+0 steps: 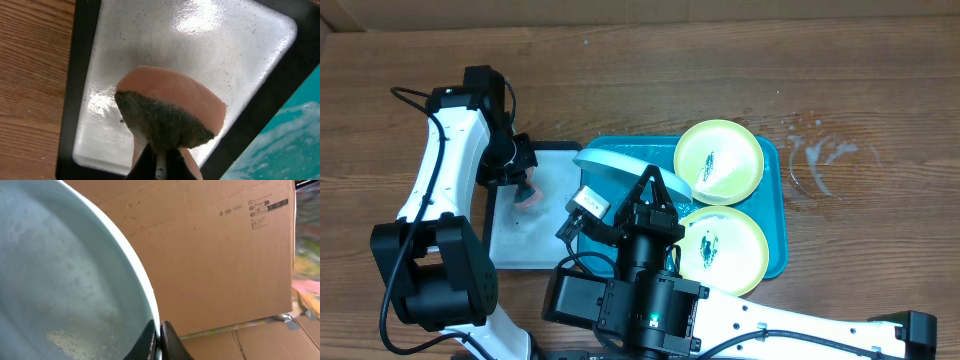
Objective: Clean dirty plates on tray and stack at the side
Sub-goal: 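Lift the white plate with the right gripper and carry it right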
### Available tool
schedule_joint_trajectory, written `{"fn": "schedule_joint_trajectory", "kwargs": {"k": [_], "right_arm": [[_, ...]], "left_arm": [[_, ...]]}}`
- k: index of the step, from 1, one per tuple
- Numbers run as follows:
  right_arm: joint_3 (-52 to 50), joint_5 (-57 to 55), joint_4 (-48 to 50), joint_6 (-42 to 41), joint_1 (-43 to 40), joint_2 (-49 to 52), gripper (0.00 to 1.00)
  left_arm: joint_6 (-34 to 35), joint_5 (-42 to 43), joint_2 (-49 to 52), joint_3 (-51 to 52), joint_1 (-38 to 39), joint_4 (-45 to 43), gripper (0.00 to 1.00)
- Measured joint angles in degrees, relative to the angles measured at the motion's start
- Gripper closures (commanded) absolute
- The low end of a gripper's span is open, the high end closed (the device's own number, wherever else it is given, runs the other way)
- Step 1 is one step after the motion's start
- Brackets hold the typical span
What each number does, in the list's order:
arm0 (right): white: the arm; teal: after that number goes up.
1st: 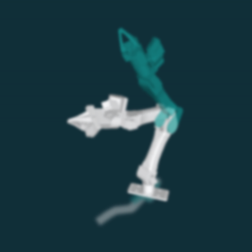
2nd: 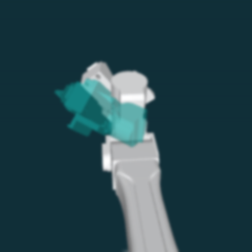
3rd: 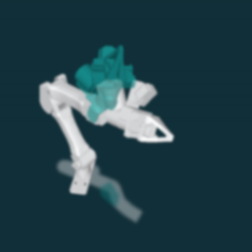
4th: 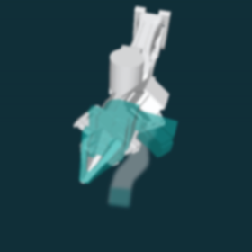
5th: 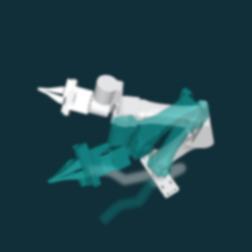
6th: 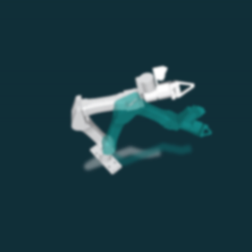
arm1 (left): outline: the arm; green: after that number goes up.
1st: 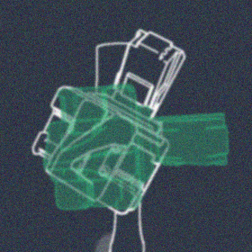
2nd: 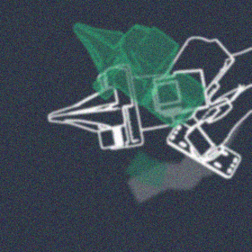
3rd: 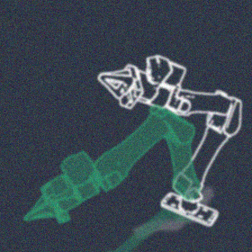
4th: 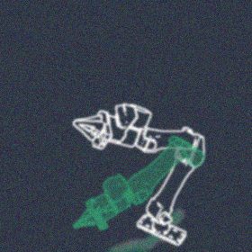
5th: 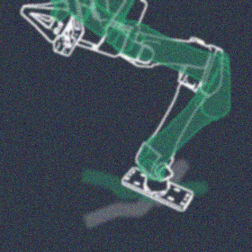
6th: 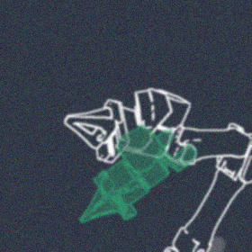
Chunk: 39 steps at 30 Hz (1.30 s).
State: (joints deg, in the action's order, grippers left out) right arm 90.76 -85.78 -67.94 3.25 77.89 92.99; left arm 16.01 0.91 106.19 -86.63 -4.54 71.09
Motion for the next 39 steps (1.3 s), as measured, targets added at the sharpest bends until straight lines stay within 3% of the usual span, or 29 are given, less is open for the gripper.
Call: {"fn": "schedule_joint_trajectory", "kwargs": {"k": [7, 18, 19, 20, 21, 22, 32, 39], "right_arm": [[0.0, 8.6, 1.3, -2.1, -0.7, 0.0, 0.96], [0.0, 38.0, 1.0, -17.7, -10.8, 0.0, 0.96], [0.0, 39.5, 1.0, -18.4, -11.5, 0.0, 0.96], [0.0, 40.7, 0.9, -18.9, -12.1, 0.0, 0.96], [0.0, 41.7, 0.9, -19.5, -12.6, 0.0, 0.96], [0.0, 42.5, 0.9, -19.9, -13.0, 0.0, 0.96], [0.0, 47.3, 1.4, -22.9, -15.6, 0.0, 0.96], [0.0, 50.4, 3.1, -23.8, -21.1, 0.0, 0.96]], "left_arm": [[-3.0, 0.0, 0.0, 1.1, 0.0, -4.0, 0.96], [-8.3, 0.2, 0.0, 17.9, 0.1, -21.5, 0.95], [-8.6, 0.5, 0.0, 19.0, 0.1, -22.5, 0.87], [-8.7, 0.7, 0.0, 19.7, 0.1, -23.3, 0.39], [-9.0, 0.9, 0.0, 20.1, 0.1, -24.0, 0.15], [-8.8, 1.1, 0.0, 20.4, 0.3, -24.5, 0.0], [-6.5, 1.5, 0.0, 20.4, 0.7, -23.6, 0.0], [-5.6, 1.5, -2.0, 13.7, 2.3, -19.2, 0.0]]}}
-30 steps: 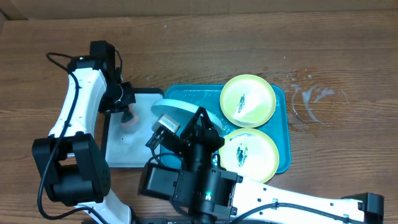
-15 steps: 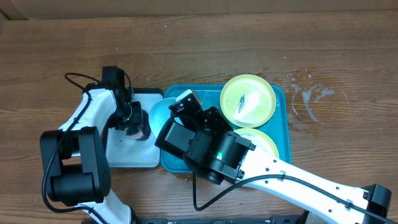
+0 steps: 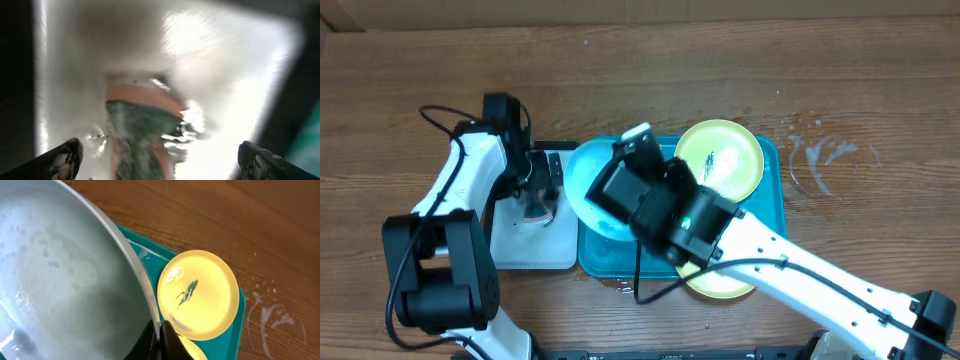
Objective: Clean dirty plates on tray and stack at the side
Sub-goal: 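Lift the white plate with the right gripper and carry it right, then set the white plate on the table and release it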
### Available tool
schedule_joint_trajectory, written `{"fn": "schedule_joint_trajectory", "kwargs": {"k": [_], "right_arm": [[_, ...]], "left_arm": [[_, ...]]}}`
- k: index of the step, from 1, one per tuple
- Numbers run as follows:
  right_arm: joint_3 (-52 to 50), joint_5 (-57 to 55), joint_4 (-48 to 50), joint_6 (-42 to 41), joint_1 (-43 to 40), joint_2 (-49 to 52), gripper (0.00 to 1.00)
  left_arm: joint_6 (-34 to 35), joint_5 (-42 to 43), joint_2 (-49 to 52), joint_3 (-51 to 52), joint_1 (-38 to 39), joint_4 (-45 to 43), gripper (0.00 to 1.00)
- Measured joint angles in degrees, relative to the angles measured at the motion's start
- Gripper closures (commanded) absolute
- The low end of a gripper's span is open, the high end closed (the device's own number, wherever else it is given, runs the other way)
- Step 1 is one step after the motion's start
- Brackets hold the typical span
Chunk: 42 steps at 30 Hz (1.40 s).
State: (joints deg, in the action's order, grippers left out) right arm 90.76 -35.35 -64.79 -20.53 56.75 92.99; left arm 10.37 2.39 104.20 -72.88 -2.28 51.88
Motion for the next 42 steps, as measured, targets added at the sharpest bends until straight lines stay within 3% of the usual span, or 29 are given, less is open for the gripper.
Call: {"fn": "schedule_joint_trajectory", "kwargs": {"k": [7, 12, 20, 28, 34, 42], "right_arm": [[-0.3, 8.6, 3.0, -0.8, -8.2, 0.0, 0.96], [-2.9, 16.9, 3.7, -5.8, -18.5, 0.2, 0.96], [-4.9, 28.8, 3.6, -12.0, -43.0, 1.7, 0.96], [-5.0, 35.4, 2.1, -12.4, -65.9, 3.0, 0.96], [-5.5, 36.8, 2.2, -11.2, -76.5, 9.5, 0.96], [-8.9, 37.1, 5.0, -10.3, -84.0, 16.8, 0.96]], "left_arm": [[2.0, 0.0, -6.5, -6.7, 4.4, 6.5, 0.0], [3.3, 0.0, -7.3, -7.3, 6.1, 9.2, 0.0], [3.9, 0.0, -7.3, -7.3, 7.0, 10.7, 0.0], [4.3, 0.0, -7.3, -7.3, 7.2, 10.8, 0.0], [4.3, 0.0, -7.3, -7.3, 7.2, 10.9, 0.0], [4.3, 0.0, -7.3, -7.3, 7.2, 11.2, 0.0]]}}
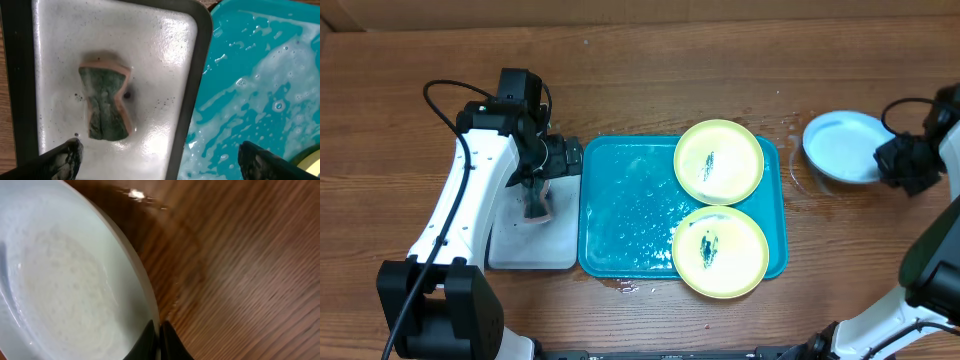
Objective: Clean dirty plates on tray and stack at the side
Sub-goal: 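Set the white plate on the table and release it, then grasp the upper yellow plate rim with the right gripper and drag it left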
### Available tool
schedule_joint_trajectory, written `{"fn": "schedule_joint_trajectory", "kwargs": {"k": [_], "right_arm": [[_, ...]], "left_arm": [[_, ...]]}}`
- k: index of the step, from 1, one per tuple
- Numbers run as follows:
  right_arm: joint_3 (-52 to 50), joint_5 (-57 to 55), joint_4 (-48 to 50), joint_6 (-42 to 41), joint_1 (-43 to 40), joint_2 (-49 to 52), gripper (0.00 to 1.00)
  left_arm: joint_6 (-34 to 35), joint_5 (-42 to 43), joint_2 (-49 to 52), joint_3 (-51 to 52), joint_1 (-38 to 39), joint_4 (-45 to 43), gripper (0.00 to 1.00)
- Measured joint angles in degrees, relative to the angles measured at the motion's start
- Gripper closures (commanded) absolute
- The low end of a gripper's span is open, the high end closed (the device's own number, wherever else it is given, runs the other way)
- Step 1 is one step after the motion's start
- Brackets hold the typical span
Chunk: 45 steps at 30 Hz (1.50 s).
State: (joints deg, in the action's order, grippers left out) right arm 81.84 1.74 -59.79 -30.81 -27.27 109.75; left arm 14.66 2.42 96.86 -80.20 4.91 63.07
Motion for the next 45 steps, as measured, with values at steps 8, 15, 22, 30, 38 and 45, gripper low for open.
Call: {"fn": "schedule_joint_trajectory", "kwargs": {"k": [8, 15, 22, 30, 38, 45], "right_arm": [[-0.9, 1.0, -1.5, 1.3, -1.7, 1.8, 0.5], [-0.9, 1.0, -3.4, 2.3, -0.1, 1.0, 0.41], [-0.9, 2.0, -4.1, 5.9, 4.6, -10.1, 0.41], [-0.5, 5.4, -4.0, 12.7, 18.3, -19.8, 0.44], [-2.2, 5.8, -2.3, 14.6, 26.8, -12.9, 0.48], [-2.7, 5.8, -2.8, 14.7, 29.4, -8.4, 0.45]], "left_arm": [[0.0, 0.0, 0.0, 0.0, 0.0, 0.0, 0.0], [0.0, 0.0, 0.0, 0.0, 0.0, 0.0, 0.0], [0.0, 0.0, 0.0, 0.0, 0.0, 0.0, 0.0], [0.0, 0.0, 0.0, 0.0, 0.0, 0.0, 0.0], [0.0, 0.0, 0.0, 0.0, 0.0, 0.4, 0.0], [0.0, 0.0, 0.0, 0.0, 0.0, 0.6, 0.0]]}}
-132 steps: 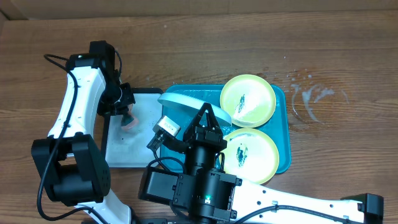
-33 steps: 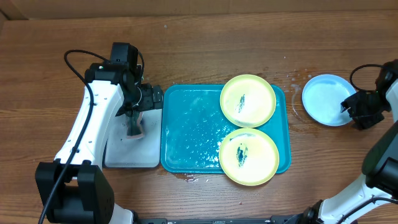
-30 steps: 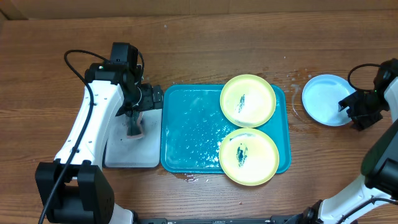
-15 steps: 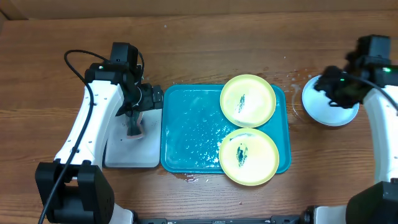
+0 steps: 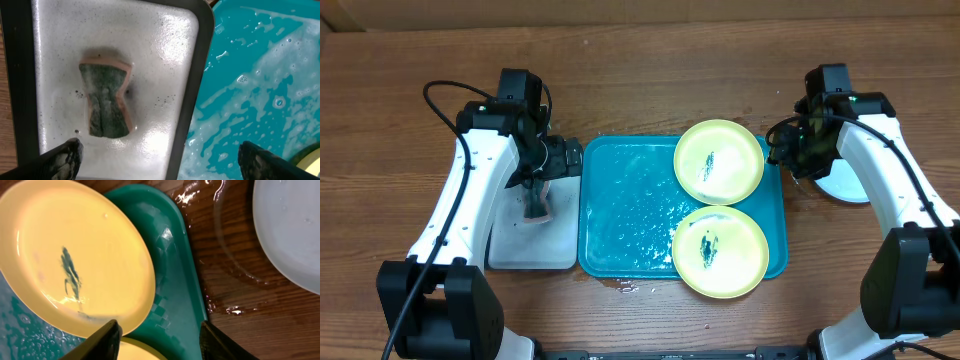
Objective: Clean dirty plates on tray and stack at the side
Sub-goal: 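Grasp the upper yellow plate rim with the right gripper and drag it left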
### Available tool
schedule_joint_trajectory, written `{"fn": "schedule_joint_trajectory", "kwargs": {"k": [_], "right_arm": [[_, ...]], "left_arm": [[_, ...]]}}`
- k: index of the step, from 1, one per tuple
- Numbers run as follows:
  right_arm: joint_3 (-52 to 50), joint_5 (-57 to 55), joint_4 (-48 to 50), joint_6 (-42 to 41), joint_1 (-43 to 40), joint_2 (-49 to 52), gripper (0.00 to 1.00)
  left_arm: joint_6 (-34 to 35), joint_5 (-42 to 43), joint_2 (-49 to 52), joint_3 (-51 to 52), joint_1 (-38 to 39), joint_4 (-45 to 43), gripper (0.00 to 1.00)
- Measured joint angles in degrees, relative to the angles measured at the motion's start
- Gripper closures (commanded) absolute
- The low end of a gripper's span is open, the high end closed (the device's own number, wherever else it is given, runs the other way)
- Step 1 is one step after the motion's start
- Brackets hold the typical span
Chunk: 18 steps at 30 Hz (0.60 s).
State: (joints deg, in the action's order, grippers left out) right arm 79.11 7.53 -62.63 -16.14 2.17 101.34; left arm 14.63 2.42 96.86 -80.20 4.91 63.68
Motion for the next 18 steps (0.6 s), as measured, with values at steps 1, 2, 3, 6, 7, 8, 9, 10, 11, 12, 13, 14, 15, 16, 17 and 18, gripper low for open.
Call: {"fn": "schedule_joint_trajectory", "kwargs": {"k": [1, 2, 3, 6, 7, 8, 9, 10, 11, 12, 13, 14, 15, 16, 17, 18], "right_arm": [[0.0, 0.0, -0.3, -0.1, 0.1, 0.0, 0.44], [0.0, 0.0, -0.4, -0.1, 0.1, 0.0, 0.44], [-0.1, 0.0, -0.3, -0.1, 0.1, 0.0, 0.43], [-1.6, 0.2, 1.4, 0.2, 0.1, 0.3, 0.43], [-2.4, 0.7, 2.6, 0.7, 0.1, 0.6, 0.43], [-3.5, 1.6, 4.2, 1.4, 0.1, 0.9, 0.43], [-4.5, 2.7, 5.9, 2.1, 0.1, 1.4, 0.43], [-5.6, 3.7, 7.7, 2.8, 0.1, 1.9, 0.44], [-6.6, 4.5, 9.4, 3.1, 0.1, 2.4, 0.44], [-7.9, 5.3, 11.1, 3.7, 0.1, 2.8, 0.44], [-8.7, 5.8, 12.3, 4.0, 0.1, 3.1, 0.44], [-9.4, 6.3, 13.6, 4.2, 0.1, 3.3, 0.44], [-10.0, 6.7, 14.7, 4.4, 0.1, 3.3, 0.44], [-10.3, 7.1, 15.6, 4.5, 0.1, 3.3, 0.44], [-10.4, 7.3, 16.2, 4.7, 0.1, 3.3, 0.44], [-10.4, 7.5, 17.1, 4.7, 0.1, 3.3, 0.46]], "left_arm": [[0.0, 0.0, 0.0, 0.0, 0.0, 0.0, 0.0], [0.0, 0.0, 0.0, 0.0, 0.0, 0.0, 0.0], [0.0, 0.0, 0.0, 0.0, 0.0, 0.0, 0.0], [0.0, 0.0, 0.0, 0.0, 0.0, 0.0, 0.0], [0.0, 0.0, 0.0, 0.0, 0.0, 0.0, 0.0], [0.0, 0.0, 0.0, 0.0, 0.0, 0.0, 0.0], [0.0, 0.0, 0.0, 0.0, 0.0, -0.1, 0.0], [0.0, 0.0, 0.0, 0.0, 0.0, 0.0, 0.0], [0.0, 0.0, 0.0, 0.0, 0.0, 0.0, 0.0], [0.0, 0.0, 0.0, 0.0, 0.0, 0.0, 0.0], [0.0, 0.0, 0.0, 0.0, 0.0, 0.0, 0.0], [0.0, 0.0, 0.0, 0.0, 0.0, 0.1, 0.0], [0.0, 0.0, 0.0, 0.0, 0.0, 0.2, 0.0], [0.0, 0.0, 0.0, 0.0, 0.0, 0.2, 0.0], [0.0, 0.0, 0.0, 0.0, 0.0, 0.3, 0.0], [0.0, 0.0, 0.0, 0.0, 0.0, 0.3, 0.0]]}}
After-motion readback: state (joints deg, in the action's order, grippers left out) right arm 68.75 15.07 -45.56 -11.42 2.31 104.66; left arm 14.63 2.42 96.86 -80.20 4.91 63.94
